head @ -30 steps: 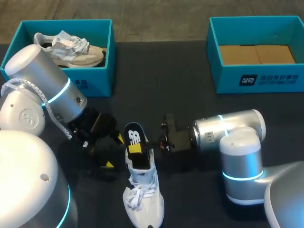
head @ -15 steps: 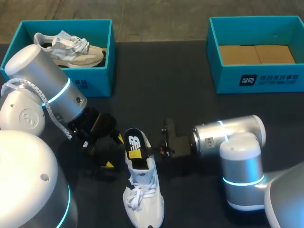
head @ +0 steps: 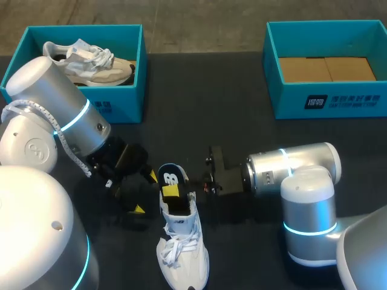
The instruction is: Take the shoe out of the shoebox, open the shoe tongue, remove and reinsert the insole, then place the shoe into the shoebox
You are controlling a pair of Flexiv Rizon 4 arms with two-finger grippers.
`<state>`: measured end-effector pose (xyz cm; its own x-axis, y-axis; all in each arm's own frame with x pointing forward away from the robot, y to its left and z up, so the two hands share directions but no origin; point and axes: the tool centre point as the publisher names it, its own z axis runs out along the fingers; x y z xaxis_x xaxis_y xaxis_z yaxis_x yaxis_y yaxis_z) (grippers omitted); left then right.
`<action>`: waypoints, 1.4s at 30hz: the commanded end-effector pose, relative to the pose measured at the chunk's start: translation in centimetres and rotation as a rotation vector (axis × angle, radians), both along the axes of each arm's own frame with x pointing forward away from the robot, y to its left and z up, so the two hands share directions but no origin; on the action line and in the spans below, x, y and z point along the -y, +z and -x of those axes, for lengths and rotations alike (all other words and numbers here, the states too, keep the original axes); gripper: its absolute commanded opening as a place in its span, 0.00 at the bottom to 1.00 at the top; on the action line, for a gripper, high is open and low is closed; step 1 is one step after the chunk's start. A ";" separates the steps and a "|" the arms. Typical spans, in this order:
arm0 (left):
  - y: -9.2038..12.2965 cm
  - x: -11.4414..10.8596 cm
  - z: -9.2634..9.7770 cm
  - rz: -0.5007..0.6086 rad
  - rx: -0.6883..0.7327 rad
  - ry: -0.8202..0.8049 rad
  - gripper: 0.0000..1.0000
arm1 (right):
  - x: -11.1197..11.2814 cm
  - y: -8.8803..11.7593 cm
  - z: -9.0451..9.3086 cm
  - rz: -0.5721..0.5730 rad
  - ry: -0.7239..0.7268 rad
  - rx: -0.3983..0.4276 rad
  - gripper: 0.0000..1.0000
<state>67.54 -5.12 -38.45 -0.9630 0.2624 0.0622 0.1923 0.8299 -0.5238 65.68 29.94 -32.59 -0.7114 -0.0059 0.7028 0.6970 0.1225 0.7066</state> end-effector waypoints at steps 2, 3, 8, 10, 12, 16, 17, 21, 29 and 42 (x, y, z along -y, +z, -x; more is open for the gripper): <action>0.0 0.0 0.1 -0.003 0.002 0.000 1.00 | -0.1 0.5 -0.4 0.003 0.000 0.006 0.28; 0.0 0.0 0.1 -0.003 0.002 0.000 1.00 | -0.1 0.5 -0.5 0.002 0.000 0.007 0.26; 0.0 0.0 0.1 -0.003 0.002 0.000 1.00 | 0.0 0.5 -1.2 -0.001 -0.004 0.004 0.00; 0.0 0.0 0.1 -0.003 0.002 0.000 1.00 | 0.0 0.3 -1.4 0.000 -0.005 -0.014 0.00; 0.0 0.0 0.1 -0.003 0.002 0.000 1.00 | 0.0 -0.1 -1.5 0.009 -0.019 -0.052 0.00; 0.0 0.0 0.1 -0.003 0.002 0.000 1.00 | 0.2 -0.8 -1.4 0.007 -0.024 -0.087 0.00; 0.0 0.0 0.1 -0.003 0.002 0.000 1.00 | 0.3 -0.9 -1.2 0.006 -0.023 -0.091 0.00; 0.0 0.0 0.1 -0.003 0.002 0.000 1.00 | 0.4 -1.5 -0.4 0.009 -0.027 -0.102 0.00; 0.0 0.0 0.1 -0.003 0.002 0.000 1.00 | 0.4 -2.3 1.3 0.034 -0.028 -0.133 0.00; 0.0 0.0 0.1 -0.003 0.002 0.000 1.00 | 0.1 -0.5 0.0 0.027 -0.018 -0.071 0.38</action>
